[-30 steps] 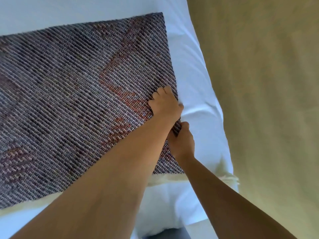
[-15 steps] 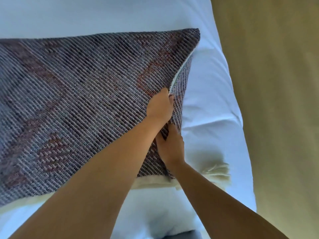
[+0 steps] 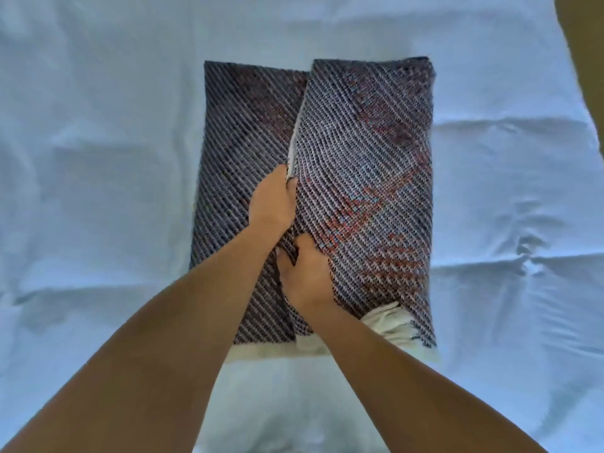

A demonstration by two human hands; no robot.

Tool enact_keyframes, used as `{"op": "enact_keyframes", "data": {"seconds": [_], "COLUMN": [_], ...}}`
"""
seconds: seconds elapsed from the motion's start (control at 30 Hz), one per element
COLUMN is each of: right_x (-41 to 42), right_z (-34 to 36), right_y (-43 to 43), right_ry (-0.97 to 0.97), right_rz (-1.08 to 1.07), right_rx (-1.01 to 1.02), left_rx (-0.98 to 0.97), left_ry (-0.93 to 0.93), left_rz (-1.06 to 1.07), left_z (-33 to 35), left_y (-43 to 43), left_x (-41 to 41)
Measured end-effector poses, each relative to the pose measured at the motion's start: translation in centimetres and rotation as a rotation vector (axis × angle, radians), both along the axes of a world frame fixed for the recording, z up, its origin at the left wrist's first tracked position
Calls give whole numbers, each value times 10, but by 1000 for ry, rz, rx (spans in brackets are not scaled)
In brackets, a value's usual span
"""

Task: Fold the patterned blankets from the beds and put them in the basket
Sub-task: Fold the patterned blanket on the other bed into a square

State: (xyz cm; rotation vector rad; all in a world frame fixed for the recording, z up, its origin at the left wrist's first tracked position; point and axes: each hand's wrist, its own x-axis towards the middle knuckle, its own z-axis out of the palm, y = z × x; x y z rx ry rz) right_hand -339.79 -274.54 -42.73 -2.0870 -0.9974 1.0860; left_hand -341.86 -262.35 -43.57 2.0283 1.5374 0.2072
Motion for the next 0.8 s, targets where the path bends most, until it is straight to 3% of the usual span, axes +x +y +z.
{"op": "enact_keyframes", "data": {"seconds": [0.2, 0.33, 0.6, 0.8], "right_x": [-96, -126, -135, -129], "right_z": [-9, -19, -28, -20], "right_y": [36, 39, 15, -19], "right_ry": [5, -8, -26, -258], "right_rz": [89, 177, 207, 215], "right_rx": [11, -9, -68, -153], "left_rx": [110, 16, -144, -154], "left_ry": [-97, -96, -140, -28], "left_rz": [125, 239, 138, 202], "left_z": [-16, -32, -47, -40], "left_y": [30, 31, 7, -57], "left_x": [-103, -147, -173, -190]}}
